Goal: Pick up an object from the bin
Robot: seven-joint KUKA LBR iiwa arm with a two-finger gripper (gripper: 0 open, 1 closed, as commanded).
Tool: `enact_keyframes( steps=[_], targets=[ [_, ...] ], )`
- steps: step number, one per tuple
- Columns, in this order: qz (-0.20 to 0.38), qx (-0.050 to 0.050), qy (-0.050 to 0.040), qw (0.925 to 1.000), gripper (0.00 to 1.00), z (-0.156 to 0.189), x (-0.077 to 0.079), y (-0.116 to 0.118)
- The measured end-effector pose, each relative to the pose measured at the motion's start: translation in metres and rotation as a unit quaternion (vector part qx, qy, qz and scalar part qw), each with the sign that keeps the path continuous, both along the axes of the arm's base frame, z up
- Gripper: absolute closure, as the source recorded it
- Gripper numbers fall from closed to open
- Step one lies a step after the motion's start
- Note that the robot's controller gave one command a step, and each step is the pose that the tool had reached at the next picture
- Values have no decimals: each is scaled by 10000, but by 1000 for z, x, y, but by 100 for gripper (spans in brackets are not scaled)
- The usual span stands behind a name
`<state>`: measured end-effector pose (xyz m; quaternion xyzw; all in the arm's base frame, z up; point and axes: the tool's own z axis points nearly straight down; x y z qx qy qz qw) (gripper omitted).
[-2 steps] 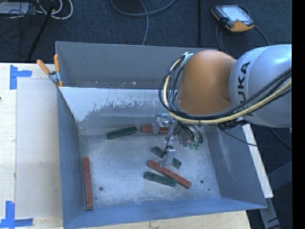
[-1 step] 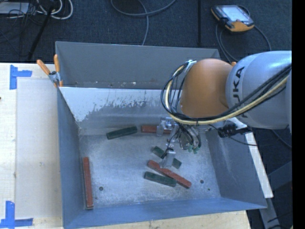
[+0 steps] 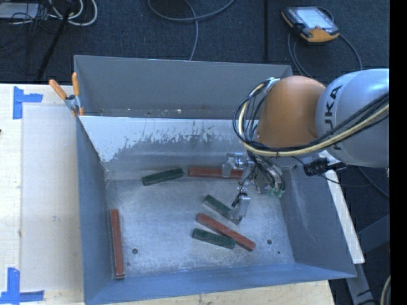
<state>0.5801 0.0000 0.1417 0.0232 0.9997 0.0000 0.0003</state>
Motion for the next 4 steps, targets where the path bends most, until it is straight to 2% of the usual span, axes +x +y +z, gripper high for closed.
enact_keyframes(
  steps=[1, 2, 3, 4],
  targets=[
    [-1603, 2, 11, 9871, 0, -7, -8, 2],
    [-1133, 1, -1, 9936, 0, -56, -2, -1],
    [-3015, 4, -7, 9535, 100, -71, 0, -8],
    [-3014, 4, -7, 9535, 100, -71, 0, -8]
  ],
)
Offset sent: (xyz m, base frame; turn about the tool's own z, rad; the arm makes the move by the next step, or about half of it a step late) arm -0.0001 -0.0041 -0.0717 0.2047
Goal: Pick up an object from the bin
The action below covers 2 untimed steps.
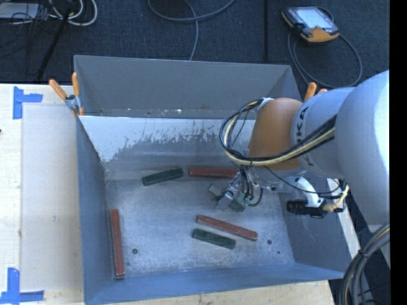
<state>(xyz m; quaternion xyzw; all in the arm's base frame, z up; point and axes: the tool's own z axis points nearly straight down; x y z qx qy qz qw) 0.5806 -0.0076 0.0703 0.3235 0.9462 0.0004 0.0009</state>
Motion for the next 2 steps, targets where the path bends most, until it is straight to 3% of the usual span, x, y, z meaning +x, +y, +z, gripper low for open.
enact_keyframes(
  steps=[2],
  targets=[
    [5, 3, 66, 10000, 100, 26, -4, 0]
  ],
)
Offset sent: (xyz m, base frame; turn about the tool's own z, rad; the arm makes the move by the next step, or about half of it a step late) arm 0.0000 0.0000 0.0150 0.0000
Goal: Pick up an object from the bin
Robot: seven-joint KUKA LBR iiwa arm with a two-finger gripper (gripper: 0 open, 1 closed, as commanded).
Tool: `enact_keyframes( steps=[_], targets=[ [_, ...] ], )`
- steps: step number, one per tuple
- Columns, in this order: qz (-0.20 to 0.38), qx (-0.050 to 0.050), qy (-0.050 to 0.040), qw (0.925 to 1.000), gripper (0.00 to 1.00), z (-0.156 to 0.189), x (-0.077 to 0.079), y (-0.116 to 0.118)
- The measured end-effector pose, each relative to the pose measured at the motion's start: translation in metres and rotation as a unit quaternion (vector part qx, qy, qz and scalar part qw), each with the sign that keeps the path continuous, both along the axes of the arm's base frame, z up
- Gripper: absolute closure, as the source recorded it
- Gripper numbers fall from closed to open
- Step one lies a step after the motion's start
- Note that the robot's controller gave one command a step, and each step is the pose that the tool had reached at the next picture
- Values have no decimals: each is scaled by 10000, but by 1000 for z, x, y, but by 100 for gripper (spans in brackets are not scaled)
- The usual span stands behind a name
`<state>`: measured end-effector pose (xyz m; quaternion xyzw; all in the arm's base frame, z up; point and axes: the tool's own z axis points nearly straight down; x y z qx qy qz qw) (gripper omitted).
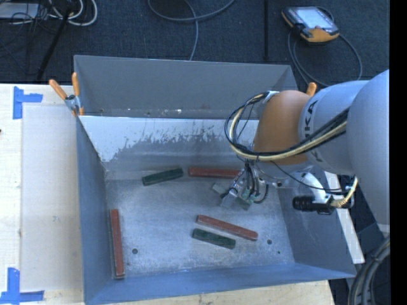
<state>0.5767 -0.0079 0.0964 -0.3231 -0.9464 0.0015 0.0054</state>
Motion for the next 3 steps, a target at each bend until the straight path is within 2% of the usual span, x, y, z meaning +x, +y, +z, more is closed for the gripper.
enact_keyframes(
  steps=[3],
  targets=[
    [3, -1, -64, 10000, 100, 47, 3, 0]
  ],
)
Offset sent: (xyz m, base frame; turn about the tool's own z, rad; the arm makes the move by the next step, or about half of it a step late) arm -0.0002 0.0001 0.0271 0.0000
